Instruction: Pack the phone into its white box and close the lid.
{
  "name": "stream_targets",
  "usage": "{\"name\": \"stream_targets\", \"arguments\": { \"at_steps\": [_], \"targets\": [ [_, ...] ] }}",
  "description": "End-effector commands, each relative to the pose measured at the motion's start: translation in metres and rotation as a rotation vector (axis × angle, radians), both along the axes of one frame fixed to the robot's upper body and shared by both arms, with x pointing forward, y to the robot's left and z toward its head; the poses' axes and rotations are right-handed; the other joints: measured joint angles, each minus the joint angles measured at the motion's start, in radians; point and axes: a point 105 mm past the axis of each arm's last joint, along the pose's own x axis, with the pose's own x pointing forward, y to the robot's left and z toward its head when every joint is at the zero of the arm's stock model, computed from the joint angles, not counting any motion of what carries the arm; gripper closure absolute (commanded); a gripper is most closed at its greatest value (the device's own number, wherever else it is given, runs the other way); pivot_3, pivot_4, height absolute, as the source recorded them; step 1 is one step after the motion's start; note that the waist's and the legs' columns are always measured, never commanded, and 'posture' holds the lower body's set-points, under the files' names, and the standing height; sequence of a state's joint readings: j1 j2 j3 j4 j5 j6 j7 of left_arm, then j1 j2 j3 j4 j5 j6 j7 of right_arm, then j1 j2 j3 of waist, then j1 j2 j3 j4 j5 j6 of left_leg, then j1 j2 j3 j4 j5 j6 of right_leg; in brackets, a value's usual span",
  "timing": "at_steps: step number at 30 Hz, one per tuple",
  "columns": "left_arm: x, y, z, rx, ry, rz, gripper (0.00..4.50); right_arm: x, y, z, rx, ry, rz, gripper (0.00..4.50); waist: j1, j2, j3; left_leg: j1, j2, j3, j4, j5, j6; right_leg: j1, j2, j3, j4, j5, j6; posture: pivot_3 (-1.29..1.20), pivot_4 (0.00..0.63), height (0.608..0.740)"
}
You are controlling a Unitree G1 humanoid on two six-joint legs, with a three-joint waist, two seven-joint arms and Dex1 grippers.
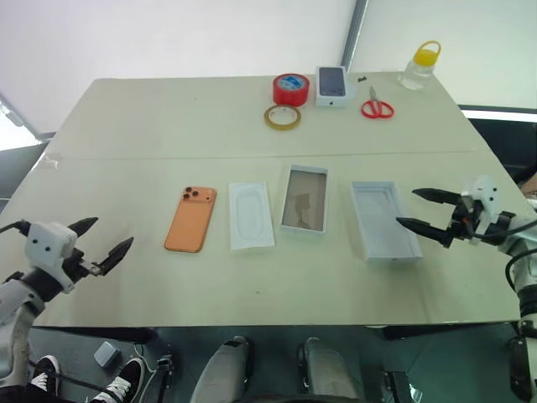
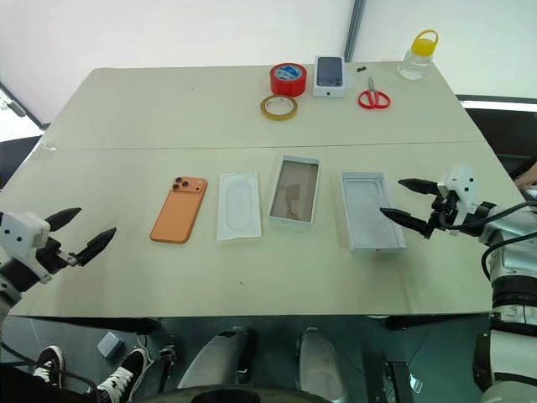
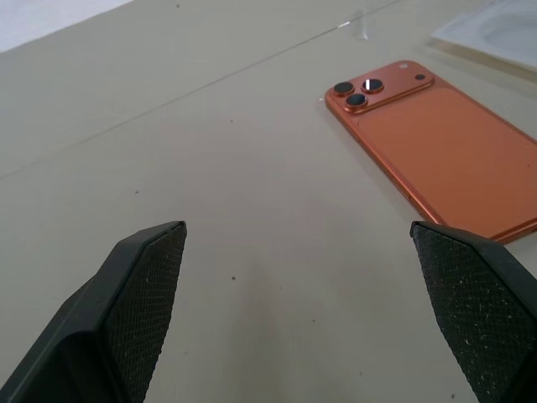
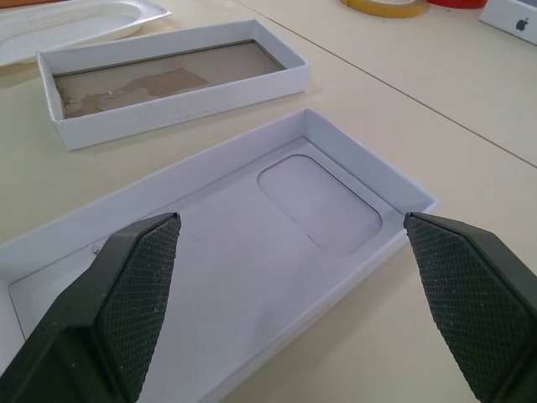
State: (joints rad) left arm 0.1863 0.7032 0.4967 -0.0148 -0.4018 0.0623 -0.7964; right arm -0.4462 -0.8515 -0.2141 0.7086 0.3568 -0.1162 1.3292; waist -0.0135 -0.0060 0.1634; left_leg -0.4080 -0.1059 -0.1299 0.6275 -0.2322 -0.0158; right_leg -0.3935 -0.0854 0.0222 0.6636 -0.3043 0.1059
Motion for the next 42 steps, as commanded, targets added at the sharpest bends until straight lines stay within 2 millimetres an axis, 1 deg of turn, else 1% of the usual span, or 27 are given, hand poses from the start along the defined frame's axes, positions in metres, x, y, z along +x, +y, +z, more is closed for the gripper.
{"name": "stream_targets", "arguments": {
  "at_steps": [1, 6, 11, 20, 22, 26, 32, 35, 38, 39, 41, 42],
  "targets": [
    [0.002, 0.006, 0.019, 0.035, -0.065, 0.014, 0.00, 0.001, -0.007, 0.018, -0.020, -0.064, -0.011, 0.04, 0.000, 0.000, 0.000, 0.000, 0.000, 0.000, 0.000, 0.000, 0.000, 0.000, 0.000, 0.000, 0.000, 0.000, 0.000, 0.00, 0.150, 0.740],
    [0.008, 0.000, 0.020, 0.045, -0.066, -0.009, 0.00, 0.001, 0.006, 0.019, -0.015, -0.071, 0.032, 0.04, -0.001, 0.000, 0.000, 0.000, 0.000, 0.000, 0.000, 0.000, 0.000, 0.000, 0.000, 0.000, 0.000, 0.000, 0.000, 0.00, 0.150, 0.740],
    [0.010, -0.001, 0.019, 0.055, -0.054, -0.028, 0.00, -0.009, 0.023, 0.008, -0.007, -0.053, 0.090, 0.04, 0.001, 0.000, 0.000, 0.000, 0.000, 0.000, 0.000, 0.000, 0.000, 0.000, 0.000, 0.000, 0.000, 0.000, 0.000, 0.00, 0.150, 0.740],
    [0.016, -0.008, 0.022, 0.043, -0.054, -0.057, 0.00, -0.011, 0.026, 0.012, -0.002, -0.069, 0.080, 0.04, 0.000, 0.001, 0.000, 0.000, 0.000, 0.000, 0.000, 0.000, 0.000, 0.000, 0.000, 0.000, 0.000, 0.000, 0.000, 0.00, 0.150, 0.740],
    [0.017, -0.011, 0.020, 0.043, -0.036, -0.066, 0.00, -0.010, 0.027, 0.014, -0.001, -0.078, 0.081, 0.04, 0.001, 0.001, 0.000, 0.000, 0.000, 0.000, 0.000, 0.000, 0.000, 0.000, 0.000, 0.000, 0.000, 0.000, 0.000, 0.00, 0.150, 0.740],
    [0.023, -0.017, 0.022, 0.026, -0.041, -0.053, 0.00, -0.008, 0.029, 0.018, 0.003, -0.092, 0.078, 0.04, 0.001, 0.001, 0.000, 0.000, 0.000, 0.000, 0.000, 0.000, 0.000, 0.000, 0.000, 0.000, 0.000, 0.000, 0.000, 0.00, 0.150, 0.740],
    [0.031, -0.028, 0.032, -0.028, -0.046, -0.046, 0.00, -0.010, 0.041, 0.022, -0.001, -0.110, 0.117, 0.04, 0.000, 0.001, 0.000, 0.000, 0.000, 0.000, 0.000, 0.000, 0.000, 0.000, 0.000, 0.000, 0.000, 0.000, 0.000, 0.00, 0.150, 0.740],
    [0.035, -0.050, 0.035, -0.129, -0.009, -0.096, 0.00, -0.010, 0.056, 0.028, -0.008, -0.123, 0.169, 0.04, 0.001, 0.001, 0.000, 0.000, 0.000, 0.000, 0.000, 0.000, 0.000, 0.000, 0.000, 0.000, 0.000, 0.000, 0.000, 0.00, 0.150, 0.740],
    [0.040, -0.079, 0.025, -0.175, 0.085, -0.159, 0.00, -0.012, 0.088, 0.038, -0.006, -0.148, 0.276, 0.04, 0.000, 0.001, 0.000, 0.000, 0.000, 0.000, 0.001, 0.000, 0.000, 0.000, 0.000, 0.000, 0.001, 0.000, 0.000, 0.00, 0.150, 0.740],
    [0.041, -0.085, 0.025, -0.181, 0.095, -0.172, 0.00, -0.012, 0.094, 0.040, 0.000, -0.150, 0.294, 0.04, -0.001, 0.001, 0.000, 0.000, 0.000, 0.000, 0.001, 0.000, 0.000, 0.000, 0.000, 0.000, 0.001, 0.000, 0.000, 0.00, 0.150, 0.740],
    [0.047, -0.102, 0.017, -0.294, 0.196, -0.197, 0.00, -0.012, 0.113, 0.039, -0.018, -0.147, 0.354, 0.04, -0.001, 0.001, 0.000, 0.000, 0.000, 0.000, 0.001, 0.000, 0.000, 0.000, 0.001, 0.000, 0.001, 0.000, 0.000, 0.00, 0.150, 0.740],
    [0.051, -0.116, 0.014, -0.325, 0.224, -0.224, 0.00, -0.012, 0.121, 0.038, -0.037, -0.150, 0.380, 0.04, -0.001, 0.000, 0.001, 0.000, 0.000, 0.000, 0.001, 0.000, 0.000, 0.000, 0.001, 0.000, 0.001, 0.000, 0.001, 0.00, 0.150, 0.740]
  ]
}}
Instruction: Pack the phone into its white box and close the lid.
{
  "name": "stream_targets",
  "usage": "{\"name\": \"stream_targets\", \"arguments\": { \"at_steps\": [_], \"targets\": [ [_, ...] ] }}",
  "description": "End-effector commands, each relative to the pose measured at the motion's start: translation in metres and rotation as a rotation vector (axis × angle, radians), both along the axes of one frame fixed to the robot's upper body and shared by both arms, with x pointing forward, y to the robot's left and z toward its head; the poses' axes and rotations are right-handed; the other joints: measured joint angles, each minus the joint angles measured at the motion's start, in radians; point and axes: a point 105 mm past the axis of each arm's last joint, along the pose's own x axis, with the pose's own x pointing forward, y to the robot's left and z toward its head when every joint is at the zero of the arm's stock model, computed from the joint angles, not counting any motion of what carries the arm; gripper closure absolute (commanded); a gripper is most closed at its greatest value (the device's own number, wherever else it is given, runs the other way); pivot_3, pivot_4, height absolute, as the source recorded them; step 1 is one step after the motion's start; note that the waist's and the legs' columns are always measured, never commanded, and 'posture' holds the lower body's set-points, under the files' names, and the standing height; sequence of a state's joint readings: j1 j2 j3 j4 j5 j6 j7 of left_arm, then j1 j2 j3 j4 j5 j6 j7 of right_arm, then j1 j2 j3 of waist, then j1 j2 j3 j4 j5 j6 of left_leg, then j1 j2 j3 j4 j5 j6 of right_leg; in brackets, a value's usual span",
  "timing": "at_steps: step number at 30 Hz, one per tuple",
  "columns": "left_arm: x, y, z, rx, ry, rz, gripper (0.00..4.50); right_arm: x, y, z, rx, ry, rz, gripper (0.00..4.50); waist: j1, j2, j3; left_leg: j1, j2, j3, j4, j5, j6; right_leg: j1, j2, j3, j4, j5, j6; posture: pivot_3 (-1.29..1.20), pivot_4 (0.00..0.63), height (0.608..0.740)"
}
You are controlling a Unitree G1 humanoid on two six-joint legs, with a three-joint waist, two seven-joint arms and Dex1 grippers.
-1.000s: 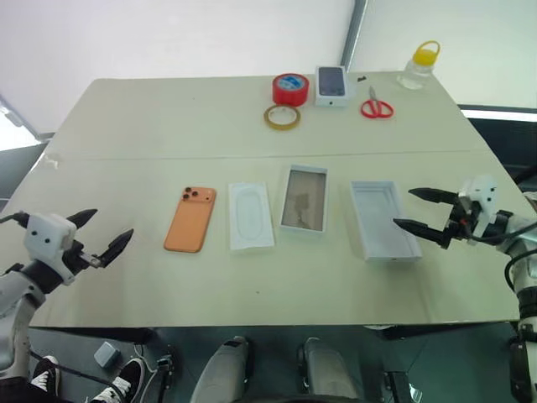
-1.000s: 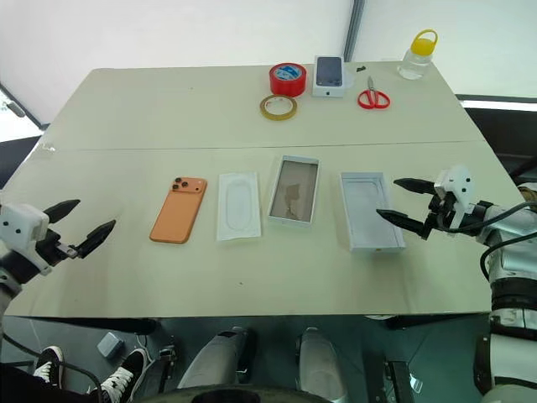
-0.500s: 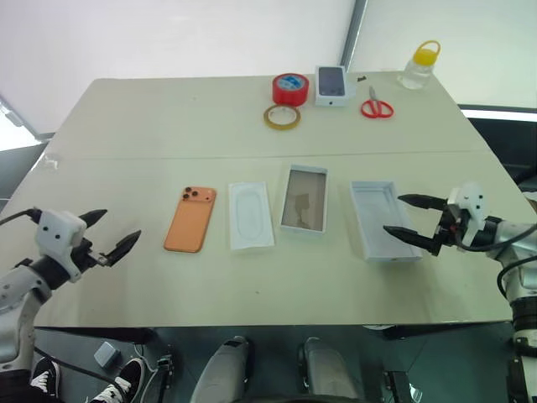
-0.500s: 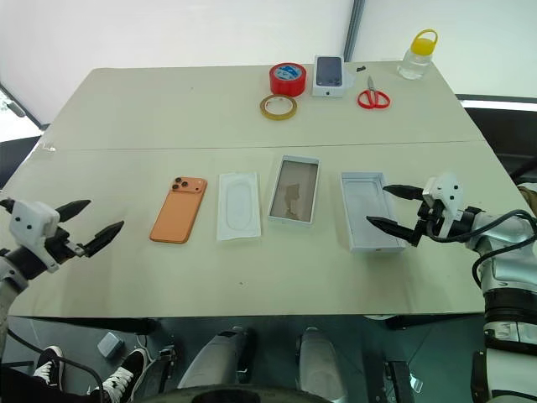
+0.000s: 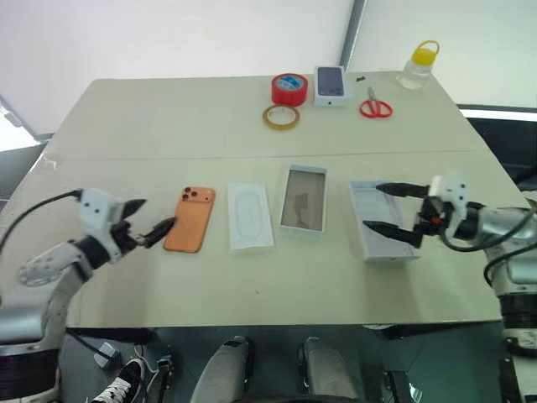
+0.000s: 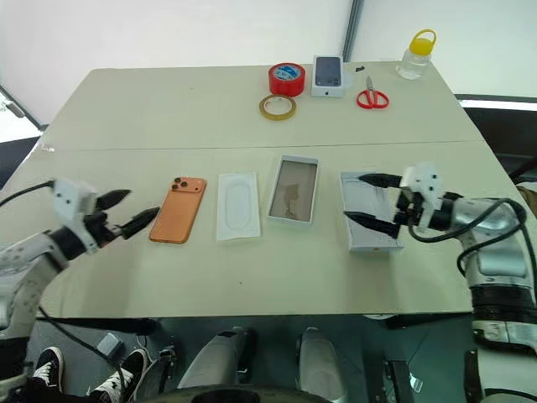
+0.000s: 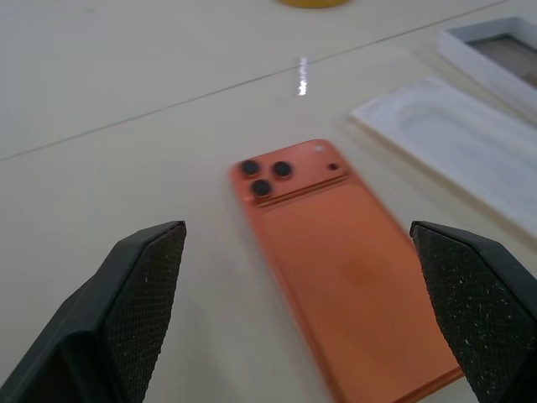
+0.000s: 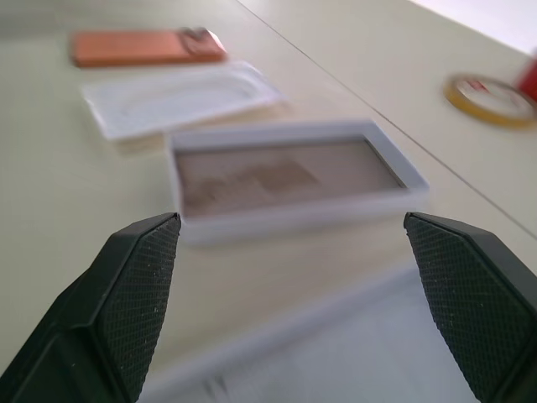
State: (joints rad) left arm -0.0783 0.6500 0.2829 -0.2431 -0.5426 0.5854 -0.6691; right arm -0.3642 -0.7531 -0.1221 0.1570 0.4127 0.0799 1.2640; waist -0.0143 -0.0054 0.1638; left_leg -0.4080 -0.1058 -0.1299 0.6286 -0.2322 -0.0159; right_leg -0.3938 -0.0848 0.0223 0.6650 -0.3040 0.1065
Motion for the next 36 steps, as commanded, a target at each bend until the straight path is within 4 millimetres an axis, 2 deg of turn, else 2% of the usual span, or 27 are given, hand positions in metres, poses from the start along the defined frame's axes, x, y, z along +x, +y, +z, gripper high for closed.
{"name": "stream_targets", "arguments": {
  "at_steps": [1, 3, 6, 12, 17, 20, 28, 31, 34, 36],
  "targets": [
    [0.007, -0.037, -0.004, -0.125, 0.118, -0.081, 0.00, 0.000, 0.029, 0.012, -0.035, -0.062, 0.096, 0.04, 0.002, 0.000, 0.000, 0.000, 0.000, 0.000, 0.000, 0.000, 0.000, 0.000, 0.000, 0.000, 0.000, 0.000, 0.000, 0.00, 0.150, 0.740],
    [0.012, -0.054, -0.005, -0.180, 0.158, -0.108, 0.00, 0.003, 0.034, 0.015, -0.032, -0.075, 0.106, 0.04, 0.003, -0.001, 0.000, 0.000, 0.000, 0.000, 0.001, 0.000, 0.000, 0.000, 0.000, 0.000, 0.000, 0.000, 0.000, 0.00, 0.150, 0.740],
    [0.015, -0.063, -0.012, -0.212, 0.222, -0.109, 0.00, 0.006, 0.038, 0.018, -0.026, -0.080, 0.112, 0.04, 0.003, -0.002, 0.001, -0.001, -0.001, 0.000, 0.001, 0.000, 0.000, 0.000, 0.000, 0.000, 0.000, 0.000, 0.000, 0.00, 0.150, 0.740],
    [0.019, -0.071, -0.026, -0.278, 0.335, -0.086, 0.00, 0.004, 0.044, 0.017, -0.042, -0.094, 0.134, 0.04, 0.001, -0.002, 0.001, 0.000, 0.000, -0.001, 0.001, 0.001, -0.001, 0.000, 0.001, 0.000, 0.001, 0.000, 0.000, 0.00, 0.150, 0.740],
    [0.025, -0.086, -0.032, -0.494, 0.458, -0.099, 0.00, 0.007, 0.048, 0.018, -0.028, -0.108, 0.126, 0.04, 0.003, -0.002, 0.000, 0.000, 0.000, -0.001, 0.002, 0.001, -0.002, 0.000, 0.001, 0.000, 0.001, 0.000, 0.000, 0.00, 0.150, 0.740],
    [0.025, -0.089, -0.041, -0.523, 0.527, -0.091, 0.00, 0.008, 0.049, 0.017, -0.027, -0.114, 0.122, 0.04, 0.001, -0.002, 0.000, 0.000, 0.000, -0.001, 0.002, 0.001, -0.002, 0.000, 0.001, -0.001, 0.001, 0.000, 0.000, 0.00, 0.150, 0.740],
    [0.029, -0.104, -0.040, -0.627, 0.582, -0.125, 0.00, 0.008, 0.052, 0.016, -0.028, -0.124, 0.122, 0.04, 0.005, -0.001, 0.000, 0.000, -0.001, -0.001, 0.002, 0.003, -0.004, 0.001, 0.001, -0.001, 0.001, 0.000, 0.000, 0.00, 0.150, 0.740],
    [0.028, -0.109, -0.046, -0.613, 0.606, -0.129, 0.78, 0.008, 0.054, 0.016, -0.024, -0.127, 0.124, 0.00, 0.005, -0.001, 0.000, 0.000, -0.001, -0.001, 0.002, 0.004, -0.006, 0.002, 0.001, -0.001, 0.000, 0.000, 0.000, 0.00, 0.150, 0.740],
    [0.028, -0.110, -0.049, -0.609, 0.617, -0.128, 2.20, 0.007, 0.055, 0.016, -0.023, -0.129, 0.125, 0.00, 0.005, -0.002, 0.000, 0.000, -0.001, -0.001, 0.002, 0.004, -0.006, 0.002, 0.001, -0.001, 0.000, 0.000, 0.000, 0.00, 0.150, 0.740],
    [0.029, -0.110, -0.049, -0.613, 0.614, -0.122, 2.20, 0.007, 0.055, 0.016, -0.021, -0.130, 0.124, 0.00, 0.004, -0.002, 0.000, 0.000, -0.001, -0.001, 0.002, 0.004, -0.006, 0.001, 0.001, -0.001, 0.000, 0.000, 0.000, 0.00, 0.150, 0.740]
  ]
}}
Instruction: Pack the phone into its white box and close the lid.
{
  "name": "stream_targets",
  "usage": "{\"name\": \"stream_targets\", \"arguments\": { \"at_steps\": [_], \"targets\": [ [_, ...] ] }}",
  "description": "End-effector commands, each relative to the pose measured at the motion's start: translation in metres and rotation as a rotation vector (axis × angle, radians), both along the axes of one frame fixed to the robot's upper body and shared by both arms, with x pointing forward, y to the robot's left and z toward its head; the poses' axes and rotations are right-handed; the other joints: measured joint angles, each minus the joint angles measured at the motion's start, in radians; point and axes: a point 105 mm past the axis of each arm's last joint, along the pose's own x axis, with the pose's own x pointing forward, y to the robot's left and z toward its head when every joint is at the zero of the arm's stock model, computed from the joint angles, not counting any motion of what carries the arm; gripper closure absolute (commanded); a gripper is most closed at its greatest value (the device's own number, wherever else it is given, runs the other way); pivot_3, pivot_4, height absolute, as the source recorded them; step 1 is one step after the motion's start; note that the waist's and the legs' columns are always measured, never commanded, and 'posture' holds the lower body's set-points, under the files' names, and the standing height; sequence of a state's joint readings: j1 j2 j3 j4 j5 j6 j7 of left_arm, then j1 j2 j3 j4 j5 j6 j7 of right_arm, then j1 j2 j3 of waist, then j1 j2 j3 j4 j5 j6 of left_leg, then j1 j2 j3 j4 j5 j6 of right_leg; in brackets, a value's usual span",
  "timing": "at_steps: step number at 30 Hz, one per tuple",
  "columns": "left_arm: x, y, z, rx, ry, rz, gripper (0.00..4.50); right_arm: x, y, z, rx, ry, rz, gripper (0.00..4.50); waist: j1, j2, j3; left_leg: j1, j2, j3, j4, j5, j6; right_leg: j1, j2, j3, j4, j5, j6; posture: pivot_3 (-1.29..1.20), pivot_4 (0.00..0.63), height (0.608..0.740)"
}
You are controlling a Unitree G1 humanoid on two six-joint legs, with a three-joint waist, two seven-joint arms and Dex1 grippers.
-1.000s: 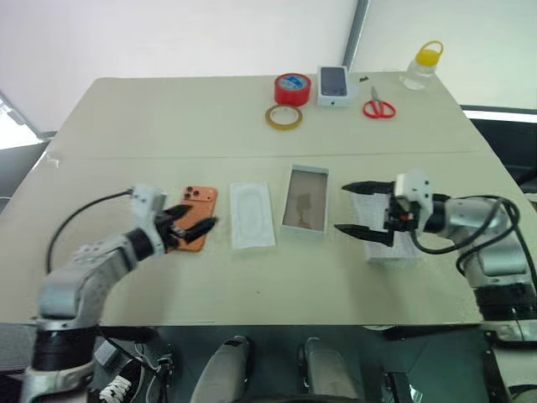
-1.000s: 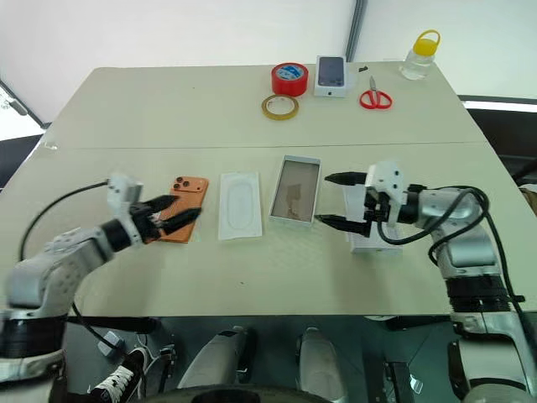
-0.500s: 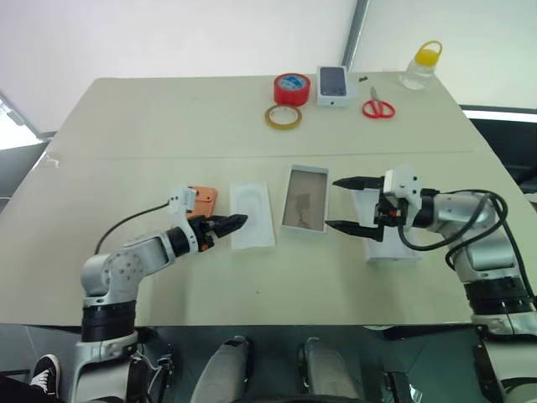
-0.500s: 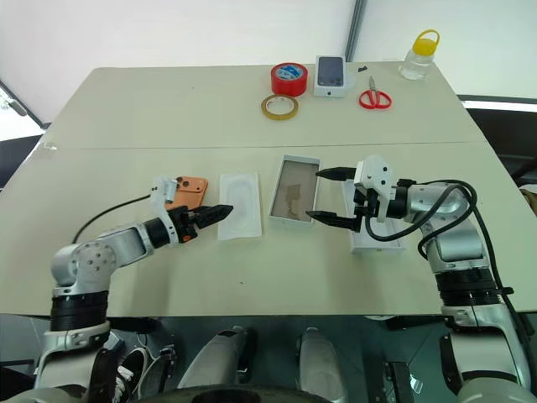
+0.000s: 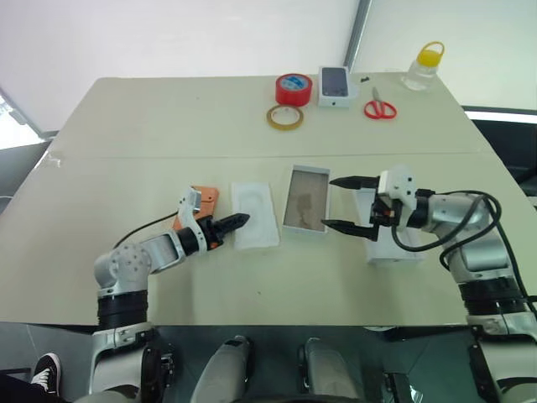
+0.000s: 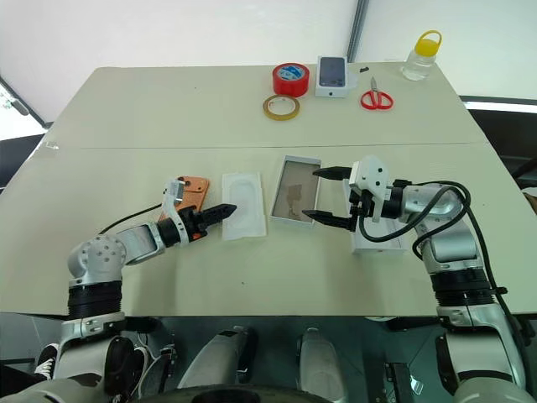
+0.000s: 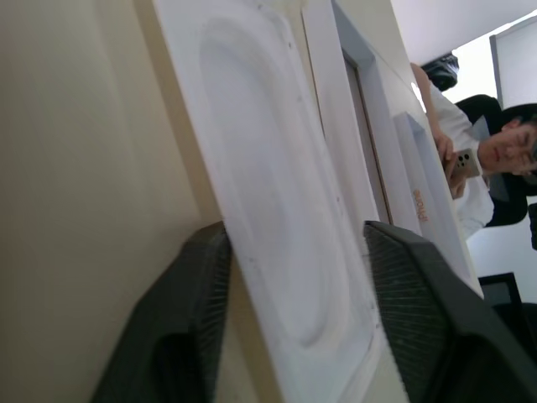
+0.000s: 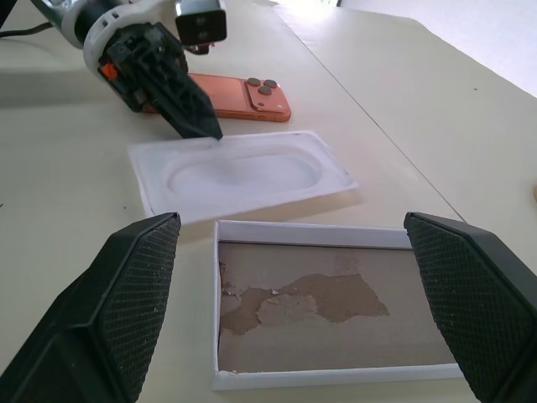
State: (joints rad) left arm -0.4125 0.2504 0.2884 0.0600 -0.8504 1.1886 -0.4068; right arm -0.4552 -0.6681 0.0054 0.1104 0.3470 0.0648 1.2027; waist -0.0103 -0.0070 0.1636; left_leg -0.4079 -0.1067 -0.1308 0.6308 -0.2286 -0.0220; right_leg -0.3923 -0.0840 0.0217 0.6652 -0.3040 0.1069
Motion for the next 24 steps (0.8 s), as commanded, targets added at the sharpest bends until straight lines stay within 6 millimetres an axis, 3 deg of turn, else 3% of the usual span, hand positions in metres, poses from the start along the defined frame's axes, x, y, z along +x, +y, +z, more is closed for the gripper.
{"name": "stream_targets", "arguments": {
  "at_steps": [1, 8, 13, 20, 24],
  "targets": [
    [-0.001, -0.004, -0.004, 0.006, 0.016, -0.006, 2.20, -0.002, 0.007, 0.013, 0.010, -0.064, 0.025, 0.00, 0.000, 0.000, 0.000, 0.000, 0.000, 0.000, 0.000, 0.000, 0.000, 0.000, 0.000, 0.000, 0.000, 0.000, 0.000, 0.00, 0.150, 0.740],
    [-0.002, -0.002, -0.007, 0.029, 0.019, -0.001, 2.20, -0.002, 0.007, 0.012, 0.013, -0.066, 0.019, 0.00, 0.000, 0.000, 0.000, 0.000, 0.000, 0.000, 0.000, 0.000, 0.000, 0.000, 0.000, 0.000, 0.000, 0.000, 0.000, 0.00, 0.150, 0.740],
    [-0.003, -0.001, -0.010, 0.025, 0.031, 0.008, 4.46, -0.002, 0.008, 0.012, 0.013, -0.070, 0.018, 0.00, 0.000, 0.001, -0.001, 0.001, 0.000, 0.000, 0.000, 0.000, 0.000, 0.001, 0.000, 0.000, 0.000, 0.000, 0.000, 0.00, 0.150, 0.740],
    [0.000, 0.003, -0.001, 0.017, 0.002, 0.023, 4.46, -0.003, 0.020, 0.005, 0.011, -0.049, 0.025, 0.00, -0.004, 0.001, -0.001, 0.001, 0.001, 0.000, 0.000, 0.000, 0.000, 0.001, 0.001, 0.000, 0.000, 0.000, 0.000, 0.00, 0.150, 0.740],
    [0.008, 0.016, 0.021, 0.016, -0.070, 0.062, 4.46, -0.009, 0.038, -0.014, -0.037, -0.012, 0.056, 0.00, -0.005, 0.001, -0.001, 0.001, 0.001, 0.000, 0.000, 0.000, 0.000, 0.001, 0.001, 0.000, 0.000, 0.000, 0.000, 0.00, 0.150, 0.740]
  ]
}}
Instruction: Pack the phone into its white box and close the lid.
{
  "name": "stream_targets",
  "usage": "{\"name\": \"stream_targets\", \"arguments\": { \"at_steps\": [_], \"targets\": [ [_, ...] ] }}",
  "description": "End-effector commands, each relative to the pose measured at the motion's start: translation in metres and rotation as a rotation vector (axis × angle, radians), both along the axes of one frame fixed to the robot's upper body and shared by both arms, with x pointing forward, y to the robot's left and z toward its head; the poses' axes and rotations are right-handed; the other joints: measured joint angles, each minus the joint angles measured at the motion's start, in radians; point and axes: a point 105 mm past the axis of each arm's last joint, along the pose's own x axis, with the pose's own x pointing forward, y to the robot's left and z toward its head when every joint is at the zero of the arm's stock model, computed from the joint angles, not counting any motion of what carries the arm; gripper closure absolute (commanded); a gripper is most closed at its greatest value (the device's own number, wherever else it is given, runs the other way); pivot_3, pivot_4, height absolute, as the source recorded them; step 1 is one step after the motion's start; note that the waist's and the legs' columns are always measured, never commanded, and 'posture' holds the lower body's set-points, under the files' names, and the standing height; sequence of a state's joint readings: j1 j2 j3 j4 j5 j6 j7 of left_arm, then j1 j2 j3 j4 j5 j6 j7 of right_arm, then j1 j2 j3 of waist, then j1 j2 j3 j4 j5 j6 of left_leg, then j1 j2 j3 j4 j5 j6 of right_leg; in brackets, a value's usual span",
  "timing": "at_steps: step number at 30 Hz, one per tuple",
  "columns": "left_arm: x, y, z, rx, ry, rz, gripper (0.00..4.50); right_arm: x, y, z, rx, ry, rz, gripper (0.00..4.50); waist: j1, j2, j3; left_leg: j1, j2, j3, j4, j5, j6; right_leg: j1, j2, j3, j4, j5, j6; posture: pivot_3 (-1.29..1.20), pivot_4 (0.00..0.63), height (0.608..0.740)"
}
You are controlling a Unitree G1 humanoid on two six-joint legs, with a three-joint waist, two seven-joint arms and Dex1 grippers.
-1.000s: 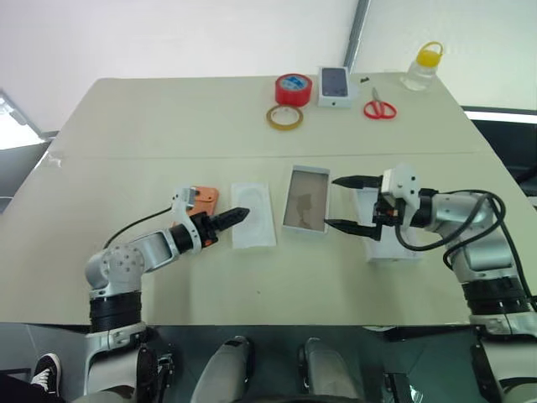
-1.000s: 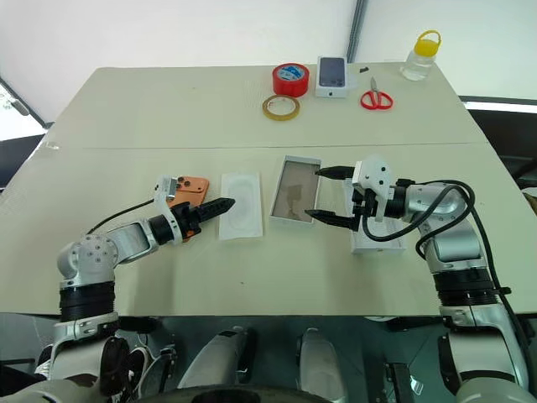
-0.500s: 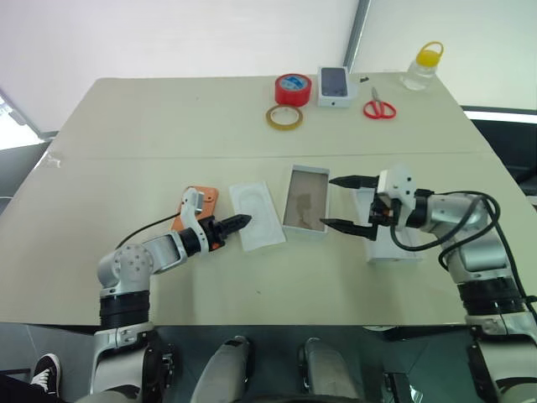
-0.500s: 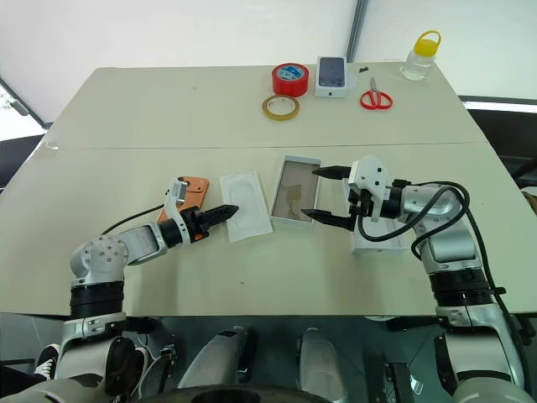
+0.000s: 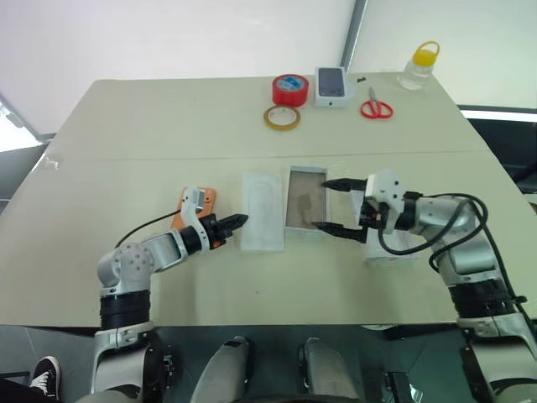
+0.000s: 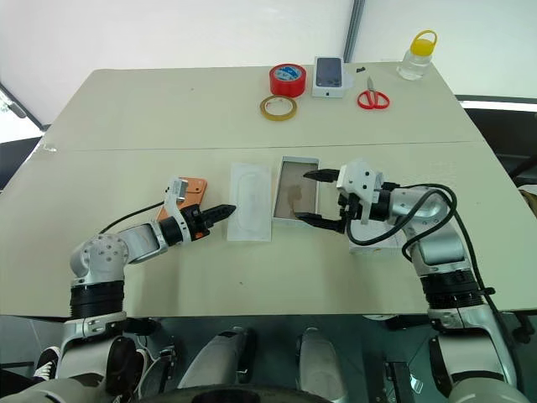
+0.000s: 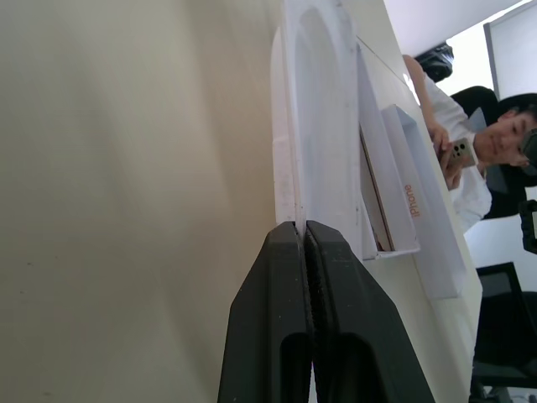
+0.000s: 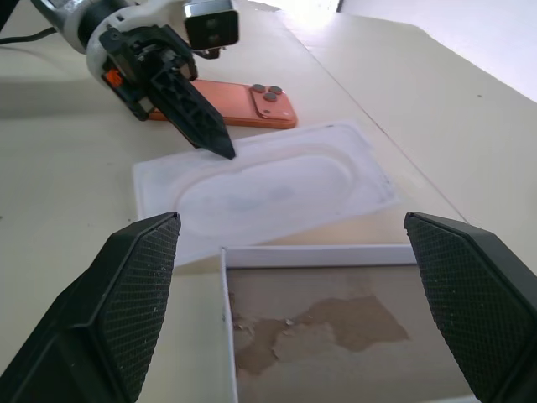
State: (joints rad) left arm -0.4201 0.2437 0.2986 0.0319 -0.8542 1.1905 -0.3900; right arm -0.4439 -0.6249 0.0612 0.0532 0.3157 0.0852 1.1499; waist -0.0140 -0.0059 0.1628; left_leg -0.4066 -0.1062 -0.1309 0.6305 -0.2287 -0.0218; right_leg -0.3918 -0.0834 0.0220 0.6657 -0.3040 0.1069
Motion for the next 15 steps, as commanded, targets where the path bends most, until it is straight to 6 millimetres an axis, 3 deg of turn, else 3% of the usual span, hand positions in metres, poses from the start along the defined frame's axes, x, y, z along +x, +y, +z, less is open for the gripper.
{"name": "stream_targets", "arguments": {
  "at_steps": [1, 5, 10, 13, 15],
  "targets": [
    [0.008, 0.020, 0.019, 0.012, -0.058, 0.065, 4.46, -0.007, 0.019, -0.011, -0.050, -0.012, 0.036, 0.00, -0.002, -0.001, 0.000, 0.000, 0.000, 0.000, 0.000, 0.000, 0.000, 0.000, 0.000, 0.000, 0.000, 0.000, 0.000, 0.00, 0.150, 0.740],
    [0.012, 0.029, 0.035, 0.054, -0.143, 0.097, 4.46, -0.001, 0.034, -0.019, -0.056, 0.003, 0.009, 0.00, -0.001, -0.001, 0.001, -0.002, 0.000, 0.000, 0.000, 0.002, -0.003, -0.003, 0.001, 0.000, 0.001, 0.000, 0.000, 0.00, 0.150, 0.740],
    [0.011, 0.029, 0.042, 0.018, -0.127, 0.075, 4.46, 0.008, 0.032, -0.038, -0.156, 0.059, -0.020, 0.00, 0.003, -0.002, 0.001, -0.002, 0.000, 0.000, 0.000, 0.002, -0.003, -0.002, 0.000, 0.000, 0.000, 0.000, 0.000, 0.00, 0.150, 0.740],
    [0.012, 0.029, 0.046, 0.003, -0.132, 0.090, 4.50, 0.013, 0.025, -0.050, -0.224, 0.095, -0.040, 0.89, 0.003, -0.002, 0.001, -0.002, 0.000, 0.000, 0.000, 0.002, -0.003, -0.003, 0.000, 0.000, 0.000, 0.000, 0.000, 0.00, 0.150, 0.740],
    [0.013, 0.028, 0.049, -0.008, -0.138, 0.096, 4.50, 0.015, 0.019, -0.059, -0.278, 0.098, -0.051, 1.83, 0.002, -0.002, 0.001, -0.002, 0.000, 0.000, 0.000, 0.002, -0.003, -0.002, 0.000, 0.000, 0.000, 0.000, 0.000, 0.00, 0.150, 0.740]
  ]
}}
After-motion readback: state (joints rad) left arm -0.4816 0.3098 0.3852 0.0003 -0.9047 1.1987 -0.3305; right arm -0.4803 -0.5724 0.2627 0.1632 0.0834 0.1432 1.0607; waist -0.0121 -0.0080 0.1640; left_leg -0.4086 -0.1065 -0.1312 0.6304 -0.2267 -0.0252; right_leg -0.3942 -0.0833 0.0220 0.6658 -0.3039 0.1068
